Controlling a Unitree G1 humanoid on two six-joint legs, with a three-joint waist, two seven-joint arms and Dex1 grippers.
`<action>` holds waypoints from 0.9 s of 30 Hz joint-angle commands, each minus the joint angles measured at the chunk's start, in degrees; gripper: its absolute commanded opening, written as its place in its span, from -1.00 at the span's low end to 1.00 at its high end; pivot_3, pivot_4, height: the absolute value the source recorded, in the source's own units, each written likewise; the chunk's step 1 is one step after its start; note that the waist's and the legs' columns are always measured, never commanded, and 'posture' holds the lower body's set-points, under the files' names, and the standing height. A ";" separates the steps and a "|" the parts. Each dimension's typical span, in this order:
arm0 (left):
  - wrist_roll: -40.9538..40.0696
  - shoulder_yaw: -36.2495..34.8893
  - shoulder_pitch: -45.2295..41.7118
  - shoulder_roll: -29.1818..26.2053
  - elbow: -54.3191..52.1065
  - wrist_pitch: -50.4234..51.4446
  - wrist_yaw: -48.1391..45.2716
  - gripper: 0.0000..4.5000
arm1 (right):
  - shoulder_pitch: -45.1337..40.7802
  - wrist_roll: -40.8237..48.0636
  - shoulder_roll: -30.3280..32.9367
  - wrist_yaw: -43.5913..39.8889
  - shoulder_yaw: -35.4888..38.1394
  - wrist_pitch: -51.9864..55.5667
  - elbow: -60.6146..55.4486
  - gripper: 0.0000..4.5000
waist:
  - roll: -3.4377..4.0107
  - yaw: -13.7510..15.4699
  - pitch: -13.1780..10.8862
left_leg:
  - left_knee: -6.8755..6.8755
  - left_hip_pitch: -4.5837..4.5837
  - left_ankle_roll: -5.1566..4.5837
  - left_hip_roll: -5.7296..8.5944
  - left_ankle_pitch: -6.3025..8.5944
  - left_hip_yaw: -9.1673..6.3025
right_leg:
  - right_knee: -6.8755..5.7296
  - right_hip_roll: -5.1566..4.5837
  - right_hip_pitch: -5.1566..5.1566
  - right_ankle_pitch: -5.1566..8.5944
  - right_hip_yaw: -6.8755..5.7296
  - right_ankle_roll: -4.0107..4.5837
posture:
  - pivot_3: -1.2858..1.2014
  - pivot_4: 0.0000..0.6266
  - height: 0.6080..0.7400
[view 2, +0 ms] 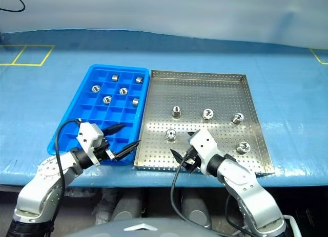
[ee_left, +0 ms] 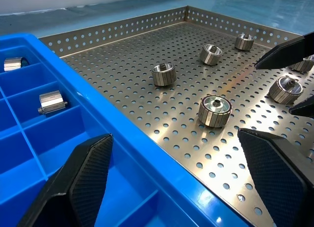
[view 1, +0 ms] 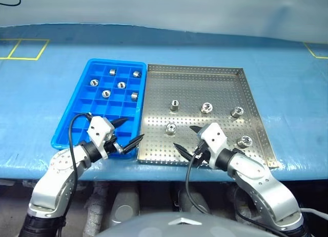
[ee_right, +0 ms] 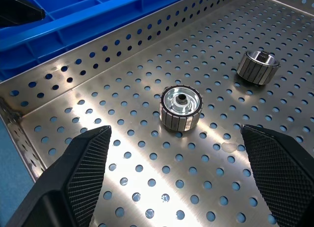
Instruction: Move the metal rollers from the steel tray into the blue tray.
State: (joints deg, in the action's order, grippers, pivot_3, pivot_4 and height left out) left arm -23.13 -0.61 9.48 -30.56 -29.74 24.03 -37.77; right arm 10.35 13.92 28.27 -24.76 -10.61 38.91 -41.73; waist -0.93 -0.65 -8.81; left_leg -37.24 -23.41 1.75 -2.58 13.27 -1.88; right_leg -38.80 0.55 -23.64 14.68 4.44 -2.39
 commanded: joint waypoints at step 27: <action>5.33 17.29 -31.12 -1.69 18.02 5.16 -14.50 1.00 | 0.24 1.04 -2.46 4.82 1.54 3.15 -7.84 0.99 | 0.00 -1.57 0.00 | -0.06 -0.07 -0.01 0.04 0.00 -0.10 | -0.01 0.05 0.00 -0.19 -0.07 -0.33 | -0.01 -0.52 1.00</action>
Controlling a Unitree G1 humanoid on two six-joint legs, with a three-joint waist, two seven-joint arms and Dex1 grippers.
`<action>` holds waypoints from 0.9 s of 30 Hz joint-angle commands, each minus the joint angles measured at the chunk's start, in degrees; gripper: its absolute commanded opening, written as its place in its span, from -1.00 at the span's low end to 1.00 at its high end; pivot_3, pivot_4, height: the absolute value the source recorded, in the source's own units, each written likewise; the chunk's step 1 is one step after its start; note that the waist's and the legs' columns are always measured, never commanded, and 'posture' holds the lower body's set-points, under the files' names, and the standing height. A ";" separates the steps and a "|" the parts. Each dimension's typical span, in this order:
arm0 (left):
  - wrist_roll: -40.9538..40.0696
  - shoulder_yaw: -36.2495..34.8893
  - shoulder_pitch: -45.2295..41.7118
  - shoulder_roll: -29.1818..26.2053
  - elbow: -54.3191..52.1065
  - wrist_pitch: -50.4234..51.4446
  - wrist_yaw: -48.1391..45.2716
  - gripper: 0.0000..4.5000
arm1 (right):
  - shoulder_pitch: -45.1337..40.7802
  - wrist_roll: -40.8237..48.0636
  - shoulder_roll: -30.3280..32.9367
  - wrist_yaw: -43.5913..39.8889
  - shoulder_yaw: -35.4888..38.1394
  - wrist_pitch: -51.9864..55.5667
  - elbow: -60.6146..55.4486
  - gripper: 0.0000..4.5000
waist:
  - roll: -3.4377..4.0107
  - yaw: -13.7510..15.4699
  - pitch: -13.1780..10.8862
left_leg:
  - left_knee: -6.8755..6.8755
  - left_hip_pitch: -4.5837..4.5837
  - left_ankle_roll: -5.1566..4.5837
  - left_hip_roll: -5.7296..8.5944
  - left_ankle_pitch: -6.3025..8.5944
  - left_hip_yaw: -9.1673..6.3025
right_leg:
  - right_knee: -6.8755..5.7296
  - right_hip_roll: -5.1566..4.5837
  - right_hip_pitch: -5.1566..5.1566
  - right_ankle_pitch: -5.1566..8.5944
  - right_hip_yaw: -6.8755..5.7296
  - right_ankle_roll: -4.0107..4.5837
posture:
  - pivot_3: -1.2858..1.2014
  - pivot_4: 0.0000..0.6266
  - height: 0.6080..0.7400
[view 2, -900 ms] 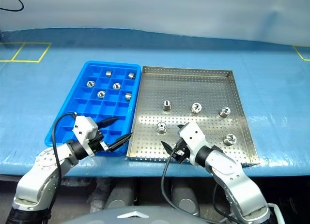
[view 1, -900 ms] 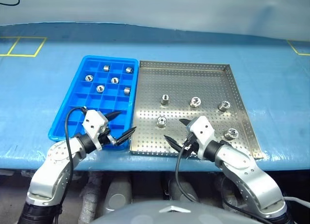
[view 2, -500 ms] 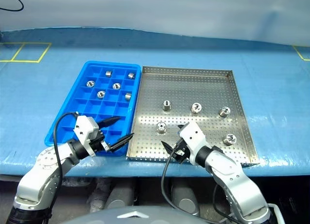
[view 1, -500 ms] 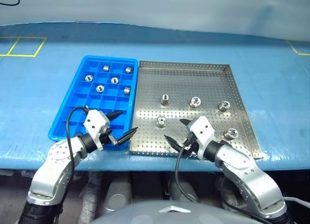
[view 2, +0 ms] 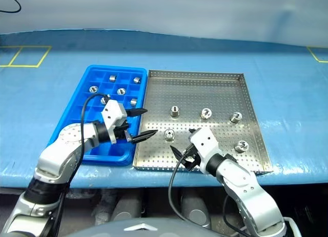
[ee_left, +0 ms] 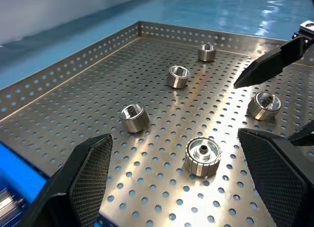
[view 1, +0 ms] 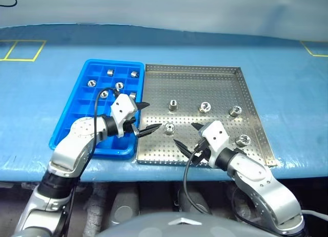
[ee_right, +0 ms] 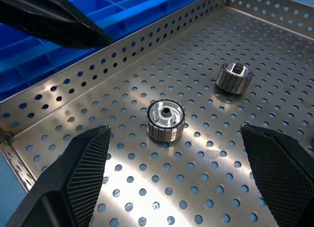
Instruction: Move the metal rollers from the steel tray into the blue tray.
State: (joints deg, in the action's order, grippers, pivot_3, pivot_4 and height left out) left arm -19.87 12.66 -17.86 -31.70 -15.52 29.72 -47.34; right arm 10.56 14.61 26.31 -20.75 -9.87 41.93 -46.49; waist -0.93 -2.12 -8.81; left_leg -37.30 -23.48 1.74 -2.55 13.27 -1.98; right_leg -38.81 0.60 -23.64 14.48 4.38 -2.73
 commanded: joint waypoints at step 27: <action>17.17 15.17 -19.21 7.34 26.53 -8.00 -15.71 -0.24 | 0.92 -0.82 -2.21 3.66 -0.57 -1.29 -2.65 1.00 | 0.00 -1.86 0.00 | -0.04 -0.07 -0.02 0.02 0.01 -0.04 | -0.01 0.01 -0.02 -0.04 0.02 -0.07 | -0.03 -0.52 1.00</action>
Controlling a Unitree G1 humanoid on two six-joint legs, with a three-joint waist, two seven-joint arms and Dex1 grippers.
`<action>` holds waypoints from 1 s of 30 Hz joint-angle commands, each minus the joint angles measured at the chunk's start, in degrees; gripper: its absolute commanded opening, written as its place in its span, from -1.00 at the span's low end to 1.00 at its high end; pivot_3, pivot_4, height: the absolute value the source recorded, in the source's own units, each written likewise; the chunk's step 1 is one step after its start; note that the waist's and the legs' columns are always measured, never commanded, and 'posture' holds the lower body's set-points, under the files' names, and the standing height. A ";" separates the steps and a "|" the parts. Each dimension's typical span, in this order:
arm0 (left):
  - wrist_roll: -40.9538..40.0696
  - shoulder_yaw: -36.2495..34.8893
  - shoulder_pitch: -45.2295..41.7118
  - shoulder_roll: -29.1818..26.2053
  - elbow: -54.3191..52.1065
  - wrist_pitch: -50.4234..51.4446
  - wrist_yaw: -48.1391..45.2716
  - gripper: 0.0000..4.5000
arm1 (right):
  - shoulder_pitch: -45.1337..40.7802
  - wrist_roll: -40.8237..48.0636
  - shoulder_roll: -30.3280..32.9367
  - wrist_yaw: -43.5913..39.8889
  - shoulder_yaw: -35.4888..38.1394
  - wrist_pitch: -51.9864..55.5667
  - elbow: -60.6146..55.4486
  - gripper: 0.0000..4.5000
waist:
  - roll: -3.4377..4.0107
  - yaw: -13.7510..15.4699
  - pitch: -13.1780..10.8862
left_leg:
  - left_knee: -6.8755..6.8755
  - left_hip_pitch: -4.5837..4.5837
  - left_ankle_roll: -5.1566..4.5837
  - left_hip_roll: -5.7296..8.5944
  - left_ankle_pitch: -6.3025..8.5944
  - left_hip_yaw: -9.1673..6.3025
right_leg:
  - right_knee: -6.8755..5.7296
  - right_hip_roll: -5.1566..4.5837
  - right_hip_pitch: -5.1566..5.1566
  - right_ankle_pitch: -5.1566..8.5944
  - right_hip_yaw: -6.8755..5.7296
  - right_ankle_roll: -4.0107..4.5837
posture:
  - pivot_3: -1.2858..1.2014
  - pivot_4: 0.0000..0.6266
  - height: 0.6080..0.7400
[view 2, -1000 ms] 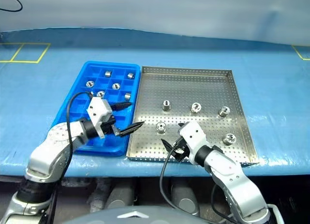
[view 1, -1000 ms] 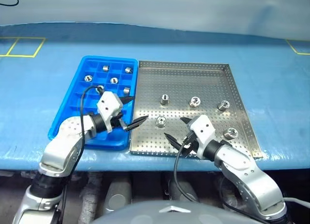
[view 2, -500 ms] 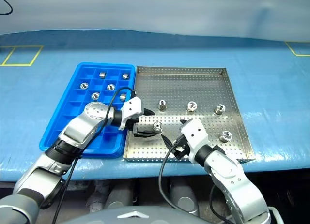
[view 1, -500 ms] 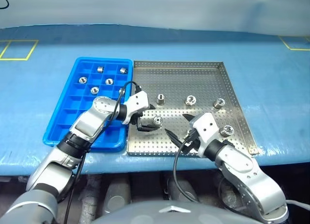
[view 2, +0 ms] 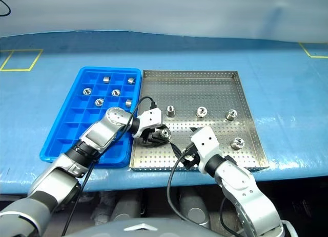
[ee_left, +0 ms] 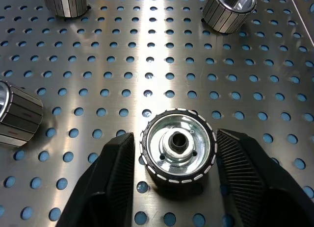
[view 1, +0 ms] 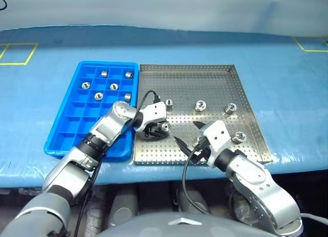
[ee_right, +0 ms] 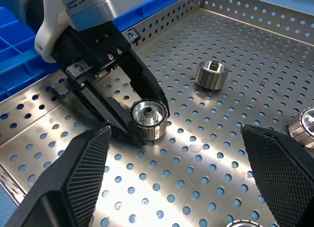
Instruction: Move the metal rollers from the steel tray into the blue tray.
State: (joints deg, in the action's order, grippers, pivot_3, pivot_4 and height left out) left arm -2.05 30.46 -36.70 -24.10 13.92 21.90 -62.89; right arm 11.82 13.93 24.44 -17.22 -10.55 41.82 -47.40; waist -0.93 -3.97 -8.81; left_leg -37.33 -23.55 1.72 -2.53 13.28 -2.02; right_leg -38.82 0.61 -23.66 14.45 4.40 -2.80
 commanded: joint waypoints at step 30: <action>-1.29 -47.78 29.98 2.27 -34.87 16.68 52.26 -0.24 | -28.35 -6.65 -17.74 -4.02 -17.12 -7.92 27.51 1.00 | -0.05 8.22 0.00 | 0.02 -0.02 0.07 0.02 -0.04 -0.30 | -0.01 -0.09 0.07 -0.05 -0.36 0.13 | 0.23 -0.52 1.00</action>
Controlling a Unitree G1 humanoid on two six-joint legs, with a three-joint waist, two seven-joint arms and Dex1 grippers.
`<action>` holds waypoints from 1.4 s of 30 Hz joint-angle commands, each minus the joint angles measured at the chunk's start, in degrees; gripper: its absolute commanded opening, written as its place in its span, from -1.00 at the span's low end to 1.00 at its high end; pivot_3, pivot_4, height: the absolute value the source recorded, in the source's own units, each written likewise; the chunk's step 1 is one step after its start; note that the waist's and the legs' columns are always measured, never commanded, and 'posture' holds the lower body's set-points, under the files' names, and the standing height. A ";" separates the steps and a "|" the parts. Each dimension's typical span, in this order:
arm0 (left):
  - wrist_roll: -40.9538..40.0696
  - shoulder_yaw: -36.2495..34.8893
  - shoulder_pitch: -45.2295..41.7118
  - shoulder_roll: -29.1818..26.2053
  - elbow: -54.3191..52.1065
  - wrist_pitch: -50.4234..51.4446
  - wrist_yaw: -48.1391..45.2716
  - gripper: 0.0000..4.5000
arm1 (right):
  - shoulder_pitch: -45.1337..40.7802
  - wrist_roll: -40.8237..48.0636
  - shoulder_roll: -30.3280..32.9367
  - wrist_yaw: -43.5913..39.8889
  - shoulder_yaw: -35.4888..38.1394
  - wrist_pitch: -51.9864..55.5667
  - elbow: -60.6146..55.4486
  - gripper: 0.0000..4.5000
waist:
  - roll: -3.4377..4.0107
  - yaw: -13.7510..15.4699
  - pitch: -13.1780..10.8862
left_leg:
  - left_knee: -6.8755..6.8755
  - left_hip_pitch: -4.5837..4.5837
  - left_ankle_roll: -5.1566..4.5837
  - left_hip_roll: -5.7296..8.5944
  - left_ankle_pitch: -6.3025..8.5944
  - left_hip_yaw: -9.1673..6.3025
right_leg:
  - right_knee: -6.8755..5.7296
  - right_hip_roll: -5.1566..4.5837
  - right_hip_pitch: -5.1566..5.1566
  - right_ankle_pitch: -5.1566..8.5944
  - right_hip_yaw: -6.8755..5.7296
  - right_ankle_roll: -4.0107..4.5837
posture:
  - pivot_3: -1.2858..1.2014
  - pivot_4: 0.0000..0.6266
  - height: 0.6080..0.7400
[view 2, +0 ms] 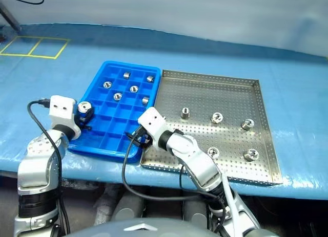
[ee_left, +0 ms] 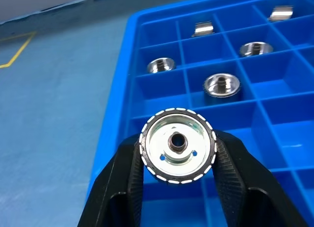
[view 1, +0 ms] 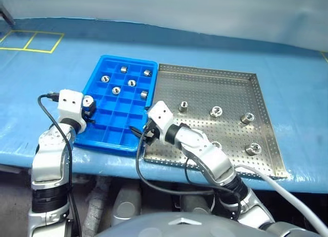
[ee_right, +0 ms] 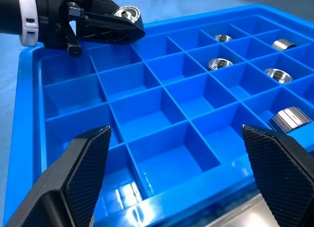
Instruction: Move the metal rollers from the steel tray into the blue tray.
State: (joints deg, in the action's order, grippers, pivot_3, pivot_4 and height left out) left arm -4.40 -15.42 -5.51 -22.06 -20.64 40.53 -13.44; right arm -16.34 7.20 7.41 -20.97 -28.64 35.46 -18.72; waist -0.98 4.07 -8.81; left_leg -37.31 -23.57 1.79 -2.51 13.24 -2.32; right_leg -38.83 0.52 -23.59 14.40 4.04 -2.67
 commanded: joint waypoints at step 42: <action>-2.95 9.09 -15.66 0.97 8.29 -8.84 -4.38 0.54 | 5.88 0.43 -0.02 2.50 4.70 0.27 -9.62 1.00 | -0.06 -2.56 -0.01 | 0.01 -0.09 0.13 0.00 -0.08 -0.18 | -0.04 0.02 -0.04 0.00 -0.16 0.03 | 0.10 -0.52 1.00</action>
State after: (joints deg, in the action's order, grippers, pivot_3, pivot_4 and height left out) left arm -5.24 -7.90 -18.73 -21.48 -10.09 36.62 -14.44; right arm -10.77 6.99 7.01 -18.43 -25.77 35.66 -23.84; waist -1.04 1.52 -8.82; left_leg -37.31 -23.66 1.92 -2.49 13.15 -2.48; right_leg -38.84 0.52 -23.61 14.35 3.89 -2.61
